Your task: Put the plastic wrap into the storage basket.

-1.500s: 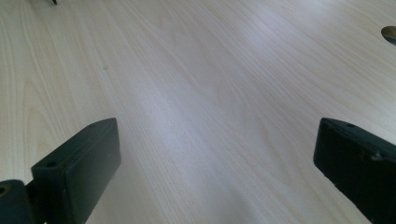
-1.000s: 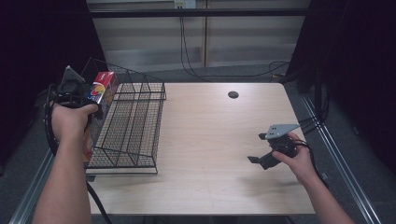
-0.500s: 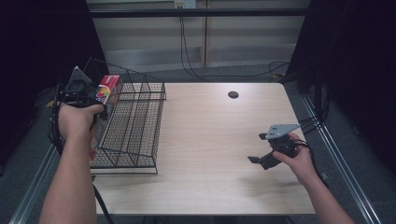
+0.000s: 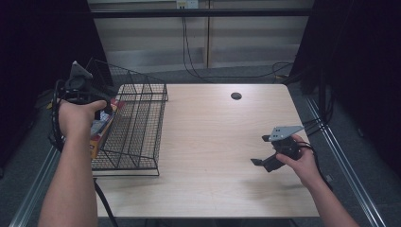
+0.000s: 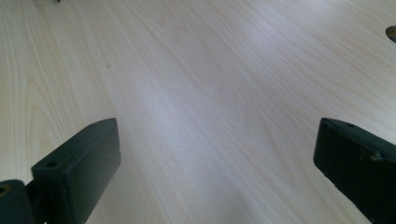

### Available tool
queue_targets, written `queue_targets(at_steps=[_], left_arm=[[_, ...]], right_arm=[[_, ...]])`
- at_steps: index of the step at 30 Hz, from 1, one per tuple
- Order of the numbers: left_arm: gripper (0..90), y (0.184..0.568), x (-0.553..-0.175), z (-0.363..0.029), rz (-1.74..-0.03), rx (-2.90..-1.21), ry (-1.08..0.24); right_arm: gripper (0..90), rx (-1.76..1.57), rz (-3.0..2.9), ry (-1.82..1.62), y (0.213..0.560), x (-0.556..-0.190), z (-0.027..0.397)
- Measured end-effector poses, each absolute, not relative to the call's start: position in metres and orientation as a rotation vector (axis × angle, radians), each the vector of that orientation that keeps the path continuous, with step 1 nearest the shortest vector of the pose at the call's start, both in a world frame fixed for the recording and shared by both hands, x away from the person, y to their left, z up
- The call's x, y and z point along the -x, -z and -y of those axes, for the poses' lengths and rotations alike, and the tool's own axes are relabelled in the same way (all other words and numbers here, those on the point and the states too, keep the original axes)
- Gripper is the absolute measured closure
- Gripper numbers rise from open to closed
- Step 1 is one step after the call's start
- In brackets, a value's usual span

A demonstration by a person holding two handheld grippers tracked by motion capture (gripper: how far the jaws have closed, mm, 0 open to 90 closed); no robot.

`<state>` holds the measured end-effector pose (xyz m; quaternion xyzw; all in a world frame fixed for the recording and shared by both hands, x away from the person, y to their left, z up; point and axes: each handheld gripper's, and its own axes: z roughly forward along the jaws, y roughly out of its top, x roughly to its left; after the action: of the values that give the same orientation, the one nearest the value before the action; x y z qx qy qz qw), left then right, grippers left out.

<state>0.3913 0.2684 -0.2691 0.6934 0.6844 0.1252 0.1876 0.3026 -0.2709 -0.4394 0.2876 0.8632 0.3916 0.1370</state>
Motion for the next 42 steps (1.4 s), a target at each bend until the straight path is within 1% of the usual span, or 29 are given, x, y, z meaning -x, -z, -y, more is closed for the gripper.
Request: queue_targets(at_steps=[2,6,8,9,12,13,22,42], left_arm=[[34.8,0.27,-0.392,-0.265,-1.915,-1.951,-0.357],[25.3,0.27,-0.393,-0.256,-1.895,-1.938,-0.35],[23.0,0.27,-0.394,-0.252,-1.875,-1.939,-0.343],[19.9,0.271,-0.394,-0.249,-1.868,-1.932,-0.348],[18.9,0.271,-0.395,-0.243,-1.844,-1.935,-0.348],[17.0,0.271,-0.395,-0.241,-1.837,-1.939,-0.356],[14.9,0.277,-0.395,-0.218,-1.751,-1.971,-0.317],[12.2,0.289,-0.392,-0.184,-1.618,-2.029,-0.248]], right_arm=[[0.6,-0.837,-2.493,-1.133,0.439,-0.302,0.272],[0.6,-0.839,-2.492,-1.137,0.44,-0.303,0.272],[0.6,-0.837,-2.487,-1.139,0.44,-0.303,0.271],[0.6,-0.835,-2.487,-1.133,0.441,-0.302,0.271],[0.6,-0.838,-2.489,-1.133,0.441,-0.302,0.271],[0.6,-0.843,-2.486,-1.137,0.44,-0.301,0.272],[0.6,-0.845,-2.485,-1.141,0.439,-0.301,0.273],[0.6,-0.847,-2.483,-1.141,0.44,-0.3,0.274]])
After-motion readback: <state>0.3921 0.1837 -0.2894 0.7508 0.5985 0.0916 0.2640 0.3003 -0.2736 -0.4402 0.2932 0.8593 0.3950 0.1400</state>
